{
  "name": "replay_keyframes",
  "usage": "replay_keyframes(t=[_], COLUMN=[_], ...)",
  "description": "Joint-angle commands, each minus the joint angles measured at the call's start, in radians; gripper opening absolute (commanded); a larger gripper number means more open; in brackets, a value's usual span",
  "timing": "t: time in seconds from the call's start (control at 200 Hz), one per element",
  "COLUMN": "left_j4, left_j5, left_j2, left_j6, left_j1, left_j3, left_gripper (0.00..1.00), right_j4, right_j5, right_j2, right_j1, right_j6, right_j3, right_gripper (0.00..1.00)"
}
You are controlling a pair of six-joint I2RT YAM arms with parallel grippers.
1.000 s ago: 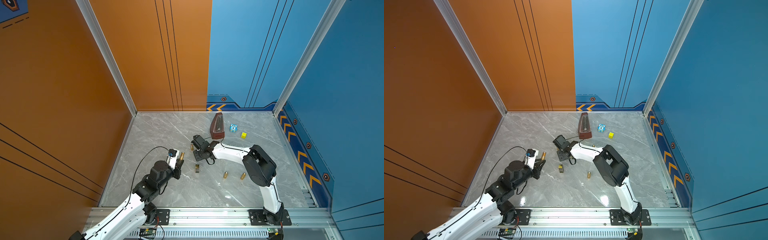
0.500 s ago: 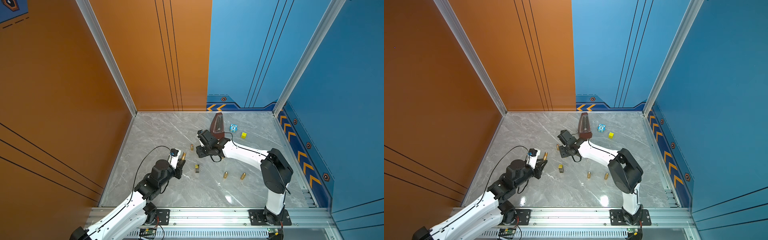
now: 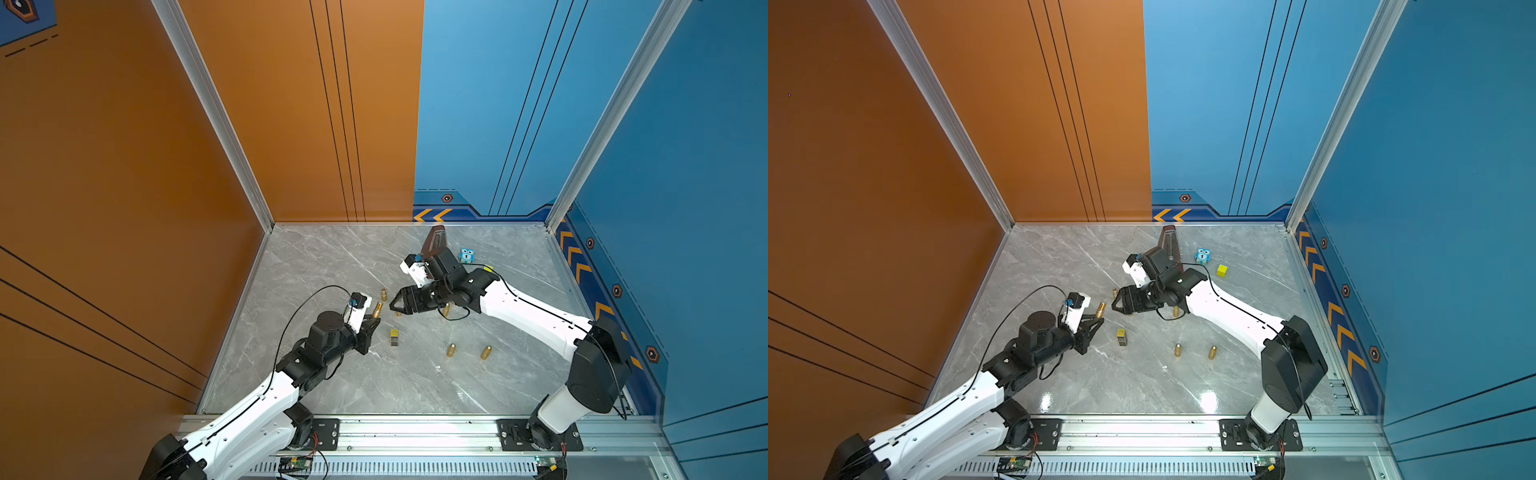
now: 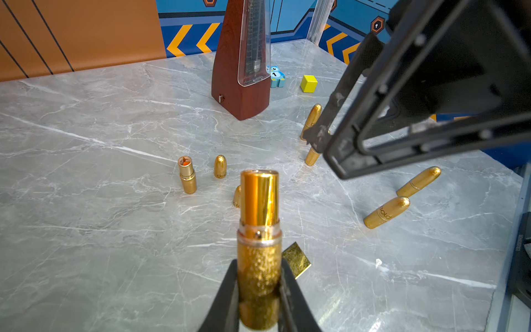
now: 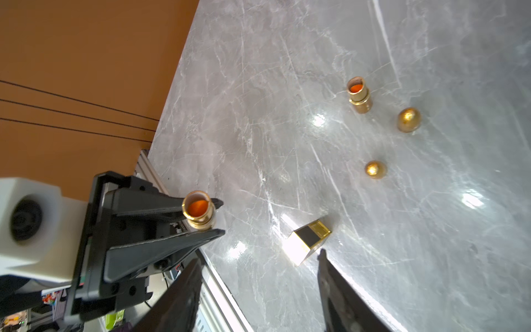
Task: Open the lipstick cap
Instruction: Place the lipstick at the center of the board.
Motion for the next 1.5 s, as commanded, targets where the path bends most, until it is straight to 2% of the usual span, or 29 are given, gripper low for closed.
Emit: replay_keyframes(t=[0.0, 0.195, 0.961, 1.146, 1.186, 1.276, 1.401, 1.496], left_j4=[0.025, 0.025, 0.025, 0.025, 0.025, 0.025, 0.023, 0.008], left_j5=[0.05, 0.046, 0.045, 0.026, 0.017, 0.0, -0.021, -0.043], left_j2=[0.021, 0.054, 0.071, 0.06, 0.055, 0.039, 0.006, -0.026], left_j6=[0.028, 0.041, 0.067, 0.062, 0.058, 0.055, 0.037, 0.018], left_j1=[-0.011, -0.031, -0.072, -0.072, -0.072, -0.071, -0.066, -0.06], left_j3=[0.048, 0.075, 0.088, 0.079, 0.072, 0.059, 0.033, 0.011], left_gripper=[0.0, 0.0, 0.0, 0.0, 0.09, 0.18, 0.52, 0.71], right_j4=[0.018, 0.045, 0.094, 0.083, 0.083, 0.071, 0.048, 0.027], right_j5=[-0.071, -0.078, -0.077, -0.039, -0.032, 0.002, 0.083, 0.152], right_j2=[-0.016, 0.026, 0.083, 0.074, 0.073, 0.073, 0.076, 0.082], right_j1=[0.018, 0.041, 0.038, 0.037, 0.037, 0.037, 0.036, 0.041], right_j6=[0.043, 0.067, 0.079, 0.063, 0.063, 0.056, 0.051, 0.04], right_j3=[-0.007, 0.025, 0.039, 0.039, 0.04, 0.046, 0.057, 0.069], right_gripper=[0.67, 0.65, 0.23, 0.18, 0.18, 0.17, 0.17, 0.17])
